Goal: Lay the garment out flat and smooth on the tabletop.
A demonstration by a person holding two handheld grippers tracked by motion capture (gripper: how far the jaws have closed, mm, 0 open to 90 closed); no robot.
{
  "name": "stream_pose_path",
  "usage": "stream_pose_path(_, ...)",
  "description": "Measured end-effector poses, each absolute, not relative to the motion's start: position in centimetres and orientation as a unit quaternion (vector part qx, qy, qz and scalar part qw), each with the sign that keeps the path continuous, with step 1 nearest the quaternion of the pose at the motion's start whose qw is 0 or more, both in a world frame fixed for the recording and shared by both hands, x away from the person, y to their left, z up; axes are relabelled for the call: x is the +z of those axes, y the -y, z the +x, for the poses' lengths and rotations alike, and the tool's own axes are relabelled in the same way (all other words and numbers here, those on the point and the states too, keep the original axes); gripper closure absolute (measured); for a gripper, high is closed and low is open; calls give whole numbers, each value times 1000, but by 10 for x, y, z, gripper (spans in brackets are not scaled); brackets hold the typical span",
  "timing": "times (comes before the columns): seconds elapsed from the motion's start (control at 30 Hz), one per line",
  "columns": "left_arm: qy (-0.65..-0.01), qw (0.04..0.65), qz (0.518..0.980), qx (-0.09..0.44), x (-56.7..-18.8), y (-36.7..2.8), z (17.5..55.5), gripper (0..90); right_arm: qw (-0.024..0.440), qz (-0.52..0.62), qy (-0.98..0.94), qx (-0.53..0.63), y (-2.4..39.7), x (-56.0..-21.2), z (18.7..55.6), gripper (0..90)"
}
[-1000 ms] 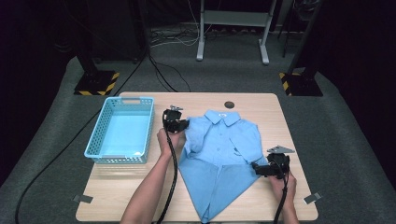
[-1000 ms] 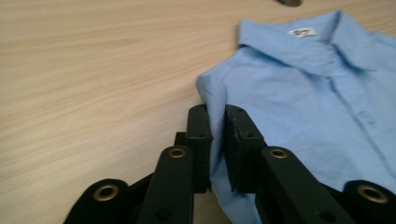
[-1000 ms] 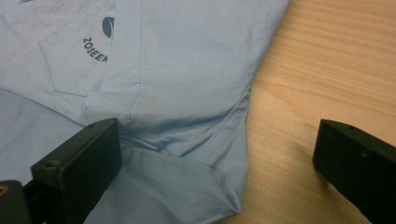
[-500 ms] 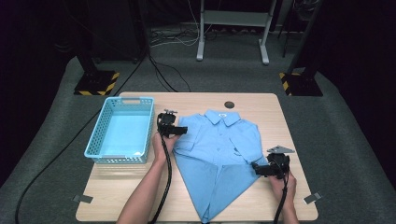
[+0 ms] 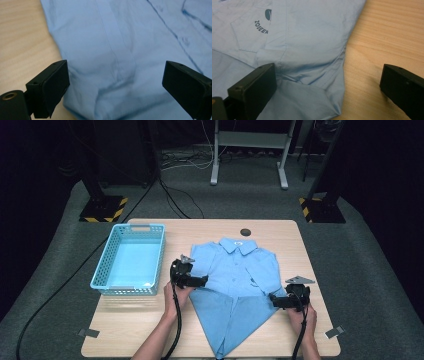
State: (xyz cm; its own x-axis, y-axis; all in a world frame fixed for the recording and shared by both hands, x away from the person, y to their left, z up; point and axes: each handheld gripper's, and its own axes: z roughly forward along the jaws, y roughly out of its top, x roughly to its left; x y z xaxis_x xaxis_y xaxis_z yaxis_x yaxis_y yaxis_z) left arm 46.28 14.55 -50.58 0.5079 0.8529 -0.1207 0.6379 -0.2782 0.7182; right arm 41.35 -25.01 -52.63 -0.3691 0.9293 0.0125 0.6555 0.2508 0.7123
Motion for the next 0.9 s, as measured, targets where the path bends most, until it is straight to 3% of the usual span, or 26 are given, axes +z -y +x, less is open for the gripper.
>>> stream_pose_path(0.17,-462,338,804,160,-519,-141,448,67,214,531,-756,317,249,-526,416,0)
stream_pose_path(0.43,-457,340,797,198,-527,-130,419,40,216,539,-753,310,247,-525,435,0)
stream_pose_path(0.9,-459,339,797,200,-528,-124,406,33,220,541,-747,318,251,-526,447,0)
